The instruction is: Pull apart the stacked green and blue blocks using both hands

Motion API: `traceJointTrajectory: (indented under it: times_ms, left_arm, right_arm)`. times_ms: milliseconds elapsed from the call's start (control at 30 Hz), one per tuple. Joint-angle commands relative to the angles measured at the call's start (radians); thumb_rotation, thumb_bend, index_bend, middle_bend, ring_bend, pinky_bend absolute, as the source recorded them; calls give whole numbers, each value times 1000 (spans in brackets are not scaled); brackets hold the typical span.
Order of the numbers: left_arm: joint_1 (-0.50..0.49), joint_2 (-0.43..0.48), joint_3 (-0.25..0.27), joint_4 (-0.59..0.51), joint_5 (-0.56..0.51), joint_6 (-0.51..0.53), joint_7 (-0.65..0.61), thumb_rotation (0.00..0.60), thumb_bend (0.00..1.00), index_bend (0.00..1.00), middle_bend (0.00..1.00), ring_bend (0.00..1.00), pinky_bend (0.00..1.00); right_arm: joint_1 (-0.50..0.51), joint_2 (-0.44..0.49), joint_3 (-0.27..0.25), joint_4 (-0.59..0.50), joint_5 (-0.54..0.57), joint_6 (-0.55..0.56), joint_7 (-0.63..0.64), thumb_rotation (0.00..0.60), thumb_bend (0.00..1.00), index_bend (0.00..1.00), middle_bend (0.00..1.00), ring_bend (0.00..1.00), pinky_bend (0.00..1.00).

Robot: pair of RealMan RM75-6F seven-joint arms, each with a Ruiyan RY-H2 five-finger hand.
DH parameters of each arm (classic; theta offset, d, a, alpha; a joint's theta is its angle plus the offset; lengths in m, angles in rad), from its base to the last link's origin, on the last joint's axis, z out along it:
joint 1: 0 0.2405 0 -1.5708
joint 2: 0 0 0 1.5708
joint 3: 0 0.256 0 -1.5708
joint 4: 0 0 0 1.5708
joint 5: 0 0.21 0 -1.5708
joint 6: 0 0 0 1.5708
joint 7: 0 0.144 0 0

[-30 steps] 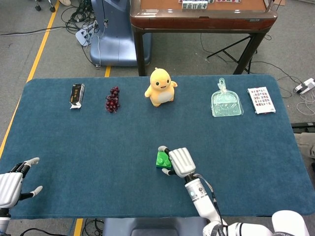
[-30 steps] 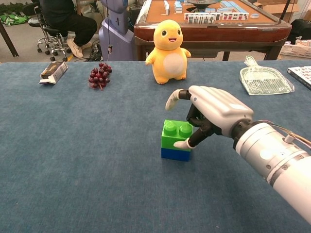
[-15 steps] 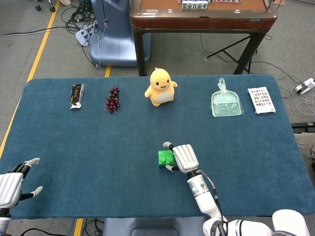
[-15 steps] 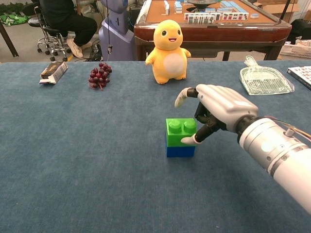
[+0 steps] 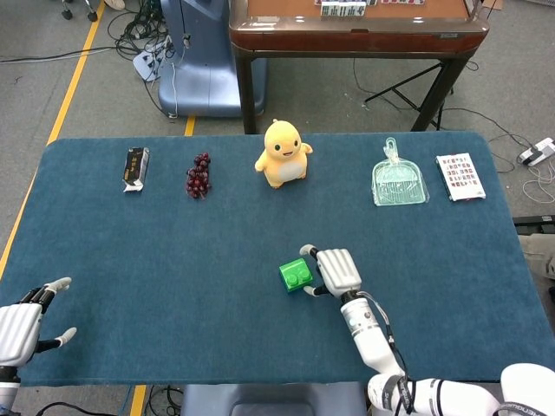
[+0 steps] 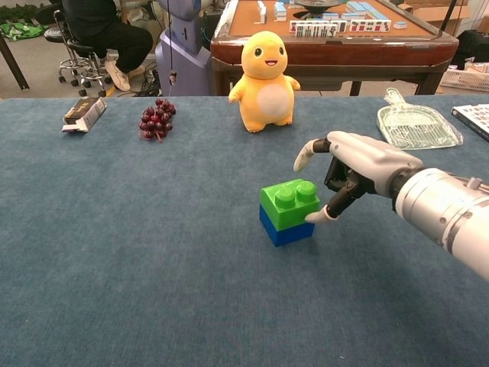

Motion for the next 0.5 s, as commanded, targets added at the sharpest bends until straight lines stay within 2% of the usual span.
traceJointTrajectory:
  times_ms: [33,500]
  left_arm:
    - [0,0,0,-1,-1,-1,1,600,160,228,301,306,540]
    - [-1,-1,0,-5,-7,-4,5,600,160,228,303,307,541]
  right_arm:
    - [29,60,27,-71,85,-47,-33,600,0,293,1000,982,1000]
    - [120,109,17,-124,239,-55,-119,600,0,293,1000,991,1000]
